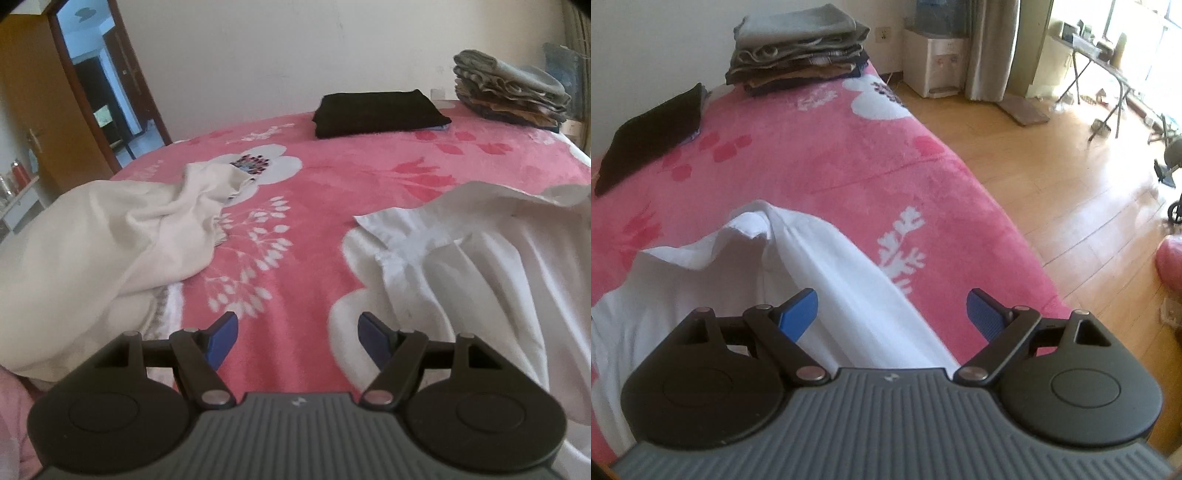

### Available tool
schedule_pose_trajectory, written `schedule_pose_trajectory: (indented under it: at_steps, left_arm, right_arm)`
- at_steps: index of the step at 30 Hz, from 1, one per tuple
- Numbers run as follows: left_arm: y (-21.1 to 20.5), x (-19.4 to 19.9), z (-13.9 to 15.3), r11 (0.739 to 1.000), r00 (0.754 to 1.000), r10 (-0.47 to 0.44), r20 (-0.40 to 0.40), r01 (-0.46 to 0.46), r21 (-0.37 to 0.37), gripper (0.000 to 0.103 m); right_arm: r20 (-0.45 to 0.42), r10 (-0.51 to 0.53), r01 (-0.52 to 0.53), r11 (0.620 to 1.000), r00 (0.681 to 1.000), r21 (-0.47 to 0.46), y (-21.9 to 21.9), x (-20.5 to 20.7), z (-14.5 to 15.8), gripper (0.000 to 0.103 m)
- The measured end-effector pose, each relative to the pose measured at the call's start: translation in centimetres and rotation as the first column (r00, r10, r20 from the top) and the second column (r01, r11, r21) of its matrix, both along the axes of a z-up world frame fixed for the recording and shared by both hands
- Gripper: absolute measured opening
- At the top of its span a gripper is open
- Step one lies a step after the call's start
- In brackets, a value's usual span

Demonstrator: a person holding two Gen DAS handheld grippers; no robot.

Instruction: Fold clothes

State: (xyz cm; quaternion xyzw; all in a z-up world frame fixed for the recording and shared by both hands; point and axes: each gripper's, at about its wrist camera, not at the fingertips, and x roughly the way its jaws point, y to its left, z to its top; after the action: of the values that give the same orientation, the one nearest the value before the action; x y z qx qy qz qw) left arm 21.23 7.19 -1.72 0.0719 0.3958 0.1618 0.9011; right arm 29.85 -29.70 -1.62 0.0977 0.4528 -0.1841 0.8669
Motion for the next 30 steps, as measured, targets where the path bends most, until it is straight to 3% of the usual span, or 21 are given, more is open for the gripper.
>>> schedule_pose_trajectory:
  at_steps: [5,10,14,16,19,22,23,26,30]
  left_arm:
    - [1.3,-1.2,0.5,0.999,0.999,0.048,0.003,-0.048,0.006,0.073]
    - [1.8,-3.0,2.2,0.998,0.998,0.053,0.025,-0.053,0.020,0.073]
    - [2.0,-5.1,4.4,1.000,0.999,0.030,0.034,-0.030,0.010,0.073]
    - [2.1,-6.9,5.9,1.000,0.999,-0.006,0.031,0.006,-0.012,0.073]
    - [1.6,-10.0,7.6,0.995,0.995,-0.101,-0.013,0.101,-0.004,0.073]
    - [0.8,-14.0,7.9,0.978,0.975,-0.206,-0.081,0.209,0.025,0.078]
    - [0.6,-15.2,7.5,0.972,0.966,-0.235,-0.112,0.236,0.004,0.078]
    - [0.0,-18.5,5.7,0.949,0.929,-0.314,-0.198,0.301,-0.092,0.078]
    - [-1.1,-22.2,1.4,0.910,0.876,-0.390,-0.286,0.319,-0.264,0.078]
  right_arm:
    - [-0.003,-0.031,0.031,1.000,1.000,-0.007,-1.5,-1.2,0.0,0.088]
    - [-0.007,-0.117,0.117,0.988,0.993,0.101,-3.6,-2.9,0.5,0.088]
    - [0.045,-0.145,0.133,0.970,0.988,0.204,-4.4,-4.6,0.9,0.088]
    - [0.074,-0.099,0.084,0.980,0.992,0.179,-4.0,-5.2,0.5,0.088]
    - [0.118,0.087,-0.091,0.995,0.989,0.030,-2.5,-5.8,0.2,0.087]
    - [0.175,0.280,-0.265,0.959,0.944,-0.103,-1.7,-7.5,1.0,0.087]
    - [0.194,0.331,-0.316,0.943,0.923,-0.106,-1.5,-8.4,1.6,0.087]
    - [0.248,0.465,-0.452,0.885,0.850,-0.112,-0.6,-11.3,3.1,0.087]
    - [0.297,0.610,-0.624,0.780,0.735,-0.058,2.7,-16.5,3.9,0.087]
